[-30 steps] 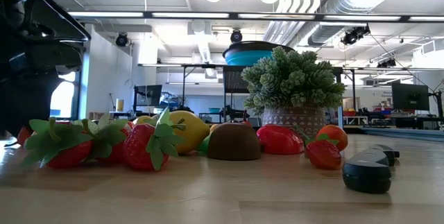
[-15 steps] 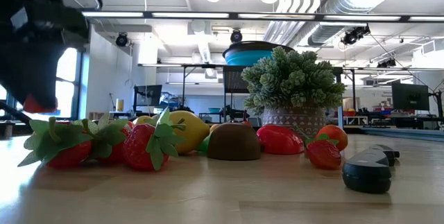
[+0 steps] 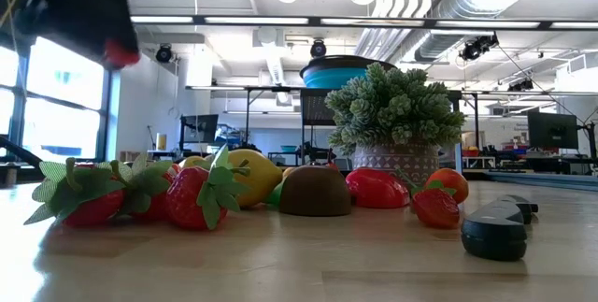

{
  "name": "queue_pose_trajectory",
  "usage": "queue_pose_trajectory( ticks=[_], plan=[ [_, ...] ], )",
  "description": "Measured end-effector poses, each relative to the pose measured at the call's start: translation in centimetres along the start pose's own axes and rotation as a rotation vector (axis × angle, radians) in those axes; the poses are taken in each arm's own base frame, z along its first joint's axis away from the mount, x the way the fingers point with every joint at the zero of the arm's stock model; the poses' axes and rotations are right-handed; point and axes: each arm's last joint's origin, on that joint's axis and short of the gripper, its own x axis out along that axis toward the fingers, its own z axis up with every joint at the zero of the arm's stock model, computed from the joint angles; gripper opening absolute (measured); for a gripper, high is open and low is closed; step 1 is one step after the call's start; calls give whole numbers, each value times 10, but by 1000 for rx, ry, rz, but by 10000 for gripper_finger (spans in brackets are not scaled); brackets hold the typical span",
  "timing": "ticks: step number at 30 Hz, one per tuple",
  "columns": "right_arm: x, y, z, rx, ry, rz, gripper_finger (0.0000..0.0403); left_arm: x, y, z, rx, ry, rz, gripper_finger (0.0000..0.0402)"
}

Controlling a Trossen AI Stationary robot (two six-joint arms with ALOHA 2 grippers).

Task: Pick & Place Fruit
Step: Put the orange pear into the blue strainer bowl

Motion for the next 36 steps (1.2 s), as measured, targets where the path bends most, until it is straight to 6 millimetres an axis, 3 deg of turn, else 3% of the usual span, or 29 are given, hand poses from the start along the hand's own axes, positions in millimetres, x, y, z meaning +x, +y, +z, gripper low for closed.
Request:
queue_pose_trajectory(
  ticks=[8, 17, 36],
  plan=[
    [0, 0, 0, -1, 0, 0, 2, -16, -13, 27, 61, -86, -38, 149],
    [0, 0, 0, -8, 1, -1, 2, -26, -23, 78, 166, -184, -32, 149],
    [1, -4, -4, -32, 30, -54, 2, -40, -20, 165, 360, -388, -23, 149]
  ],
)
